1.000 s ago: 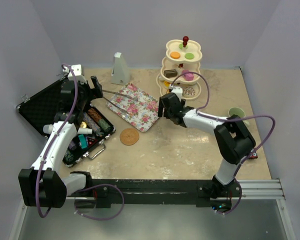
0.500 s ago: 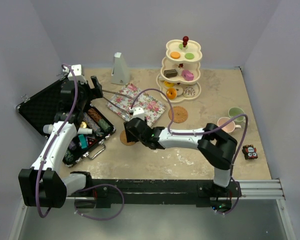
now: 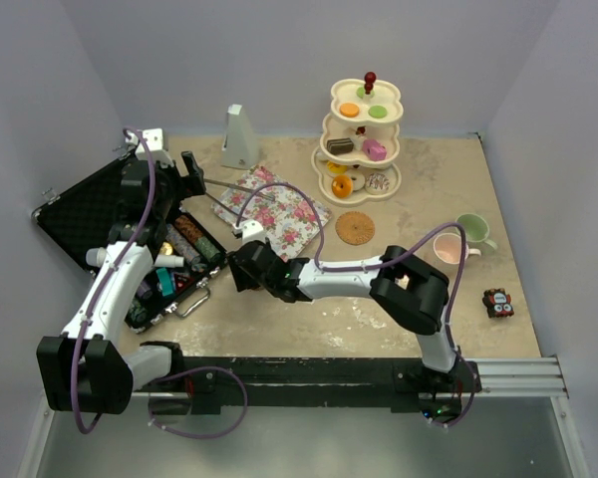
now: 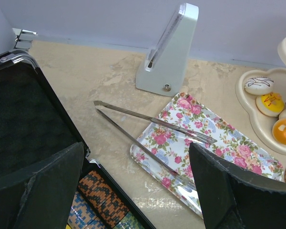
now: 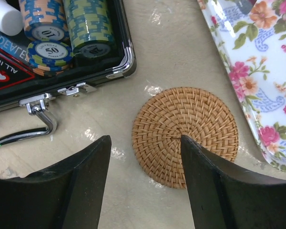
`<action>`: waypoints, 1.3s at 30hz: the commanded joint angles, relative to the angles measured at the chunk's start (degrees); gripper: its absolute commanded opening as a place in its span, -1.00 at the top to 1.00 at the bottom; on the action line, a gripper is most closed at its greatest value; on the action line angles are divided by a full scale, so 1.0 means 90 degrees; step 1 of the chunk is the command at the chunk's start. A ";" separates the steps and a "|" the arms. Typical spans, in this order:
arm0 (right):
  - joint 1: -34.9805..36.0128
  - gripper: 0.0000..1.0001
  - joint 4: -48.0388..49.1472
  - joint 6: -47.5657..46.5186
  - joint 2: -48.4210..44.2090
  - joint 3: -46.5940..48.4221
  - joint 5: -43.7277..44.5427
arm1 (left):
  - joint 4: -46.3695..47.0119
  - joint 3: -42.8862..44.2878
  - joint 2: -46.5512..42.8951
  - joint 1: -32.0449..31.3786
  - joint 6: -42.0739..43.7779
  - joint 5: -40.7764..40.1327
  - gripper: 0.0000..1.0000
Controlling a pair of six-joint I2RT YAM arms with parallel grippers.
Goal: Serve the afternoon tea
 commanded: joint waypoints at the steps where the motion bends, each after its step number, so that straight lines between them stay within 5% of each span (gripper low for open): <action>1: 0.0066 -0.28 0.0070 -0.0009 0.0097 0.0196 -0.0142 | 0.0215 0.0223 -0.0059 -0.0052 -0.0011 0.0025 -0.92; 12: 0.0047 -0.27 -0.0340 0.0654 -0.0351 -0.0916 -0.0846 | 0.0196 0.0233 -0.0098 -0.0052 -0.0011 0.0024 -0.92; 19: -0.0196 -0.35 -0.1668 0.1513 -0.1190 -0.1746 -0.0670 | 0.0215 0.0223 -0.0128 -0.0052 -0.0031 0.0034 -0.92; 28: -0.1933 -0.54 -0.1923 0.1808 -0.2949 -0.3046 -0.1099 | 0.0225 0.0233 -0.0167 -0.0061 -0.0050 0.0064 -0.92; 39: -0.3624 -0.76 -0.2070 0.1096 -0.3155 -0.3105 -0.0943 | 0.0225 0.0214 -0.0235 -0.0061 -0.0031 0.0005 -0.93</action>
